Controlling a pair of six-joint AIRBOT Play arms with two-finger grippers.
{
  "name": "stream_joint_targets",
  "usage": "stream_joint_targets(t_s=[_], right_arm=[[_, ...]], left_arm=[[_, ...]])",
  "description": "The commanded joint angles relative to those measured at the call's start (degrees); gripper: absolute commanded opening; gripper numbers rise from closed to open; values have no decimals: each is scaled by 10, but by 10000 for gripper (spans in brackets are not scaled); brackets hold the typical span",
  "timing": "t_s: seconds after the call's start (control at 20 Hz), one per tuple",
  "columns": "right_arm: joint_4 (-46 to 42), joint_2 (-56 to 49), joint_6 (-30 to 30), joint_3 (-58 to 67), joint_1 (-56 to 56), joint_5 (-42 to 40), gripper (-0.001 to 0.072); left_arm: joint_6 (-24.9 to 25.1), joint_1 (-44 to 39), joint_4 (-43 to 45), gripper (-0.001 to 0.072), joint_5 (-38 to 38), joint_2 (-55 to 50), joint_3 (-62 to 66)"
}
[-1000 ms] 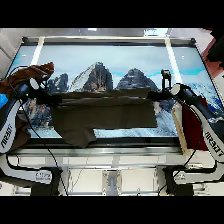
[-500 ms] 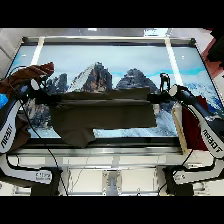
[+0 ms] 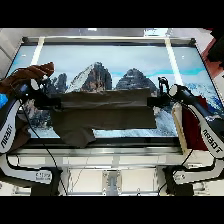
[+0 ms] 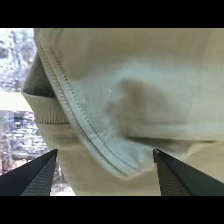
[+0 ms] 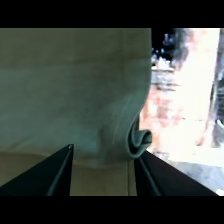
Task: Fold the shirts.
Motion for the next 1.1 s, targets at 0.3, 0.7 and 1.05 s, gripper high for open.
stream_joint_targets(t_s=[0.3, 0.7, 1.05], right_arm=[[-170, 173, 26, 71, -23, 154, 451], [-92, 218, 16, 71, -62, 154, 451], [-62, 218, 1, 71, -62, 144, 451]], left_arm=[[21, 1, 3, 703, -86, 237, 22], [-87, 1, -103, 702, -96, 411, -377], [-88, 1, -172, 702, 16, 411, -485]])
